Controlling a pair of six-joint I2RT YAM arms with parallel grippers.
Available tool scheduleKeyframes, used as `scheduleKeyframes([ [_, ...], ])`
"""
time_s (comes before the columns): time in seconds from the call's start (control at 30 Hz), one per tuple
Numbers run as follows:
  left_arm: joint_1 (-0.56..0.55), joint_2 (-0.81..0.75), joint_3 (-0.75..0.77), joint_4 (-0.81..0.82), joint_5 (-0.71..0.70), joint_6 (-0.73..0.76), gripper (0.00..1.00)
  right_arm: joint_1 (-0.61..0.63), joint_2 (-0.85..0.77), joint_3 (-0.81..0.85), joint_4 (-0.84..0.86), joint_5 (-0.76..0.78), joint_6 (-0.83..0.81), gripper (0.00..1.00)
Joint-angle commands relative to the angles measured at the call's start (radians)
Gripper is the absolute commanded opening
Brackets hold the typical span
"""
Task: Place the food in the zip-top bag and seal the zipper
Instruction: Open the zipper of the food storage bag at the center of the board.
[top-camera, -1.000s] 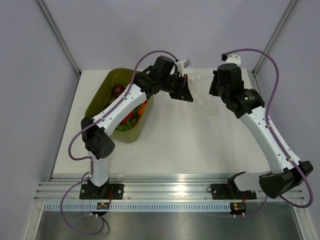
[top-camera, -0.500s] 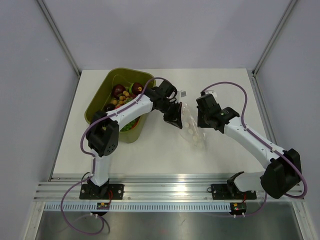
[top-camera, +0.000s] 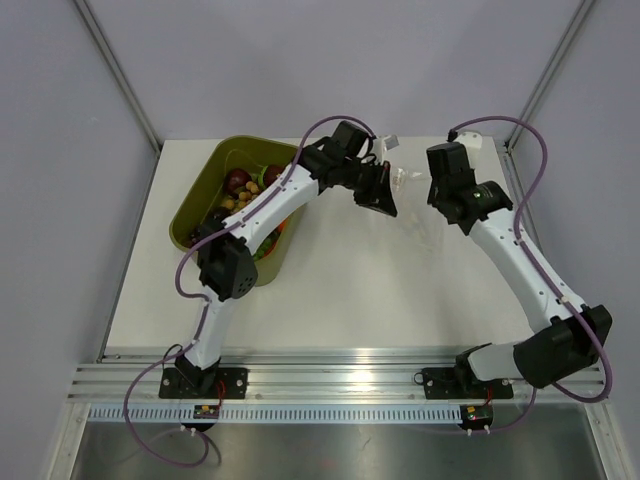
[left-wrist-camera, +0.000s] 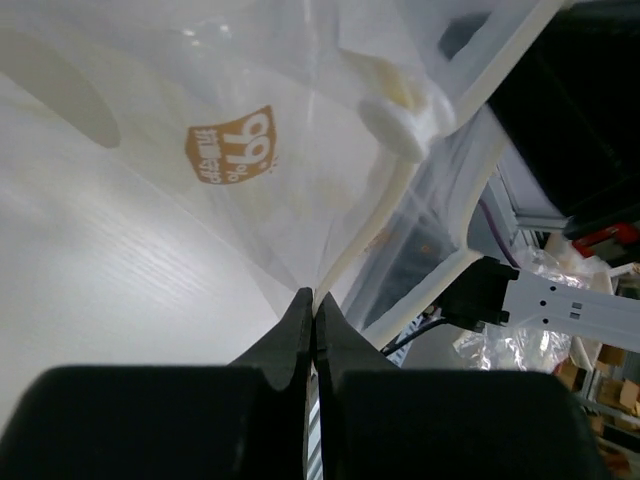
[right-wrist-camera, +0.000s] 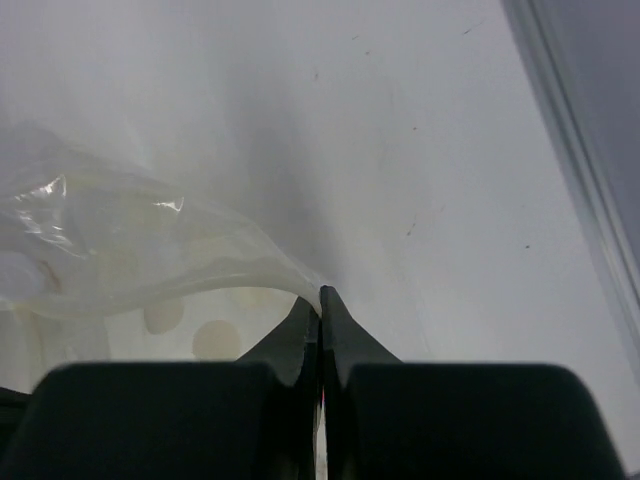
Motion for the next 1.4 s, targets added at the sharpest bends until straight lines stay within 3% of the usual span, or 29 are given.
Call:
scheduleKeyframes([
  [0.0,-0.033,0.067,0.117,0.052,0.117,-0.081,0.0,-0.02,-0.063,0.077,-0.023,0.096,-0.092,0.0],
  [0.13,-0.022,0.049,0.076,0.061,0.136,-0.054,0.0,-0.002,-0.072,0.054,-0.009,0.001,-0.083,0.0],
  [0.37,0.074,-0.047,-0.281,-0.005,0.062,0.105,0.0,0.174,0.04,-0.148,0.034,-0.048,0.084,0.0],
  [0.47,0.103,-0.062,-0.367,-0.074,0.031,0.162,0.38,0.223,0.083,-0.197,0.077,-0.081,0.182,0.0],
  [0.5,0.108,-0.079,-0.392,-0.071,0.004,0.162,0.64,0.231,0.1,-0.202,0.086,-0.094,0.216,0.0],
  [0.57,0.11,-0.138,-0.455,-0.052,-0.018,0.161,0.78,0.248,0.115,-0.199,0.101,-0.116,0.244,0.0],
  [0.8,0.107,-0.319,-0.674,0.055,-0.206,-0.013,0.77,0.256,0.128,-0.182,0.15,-0.145,0.291,0.0],
  [0.93,0.081,-0.395,-0.821,0.283,-0.184,-0.17,0.79,0.263,0.134,-0.156,0.153,-0.139,0.3,0.0],
  [1.07,0.041,-0.369,-0.808,0.337,-0.229,-0.246,0.81,0.265,0.134,-0.144,0.155,-0.147,0.305,0.0],
  [1.37,0.034,-0.26,-0.757,0.317,-0.349,-0.267,0.73,0.263,0.101,-0.146,0.144,-0.134,0.31,0.0],
])
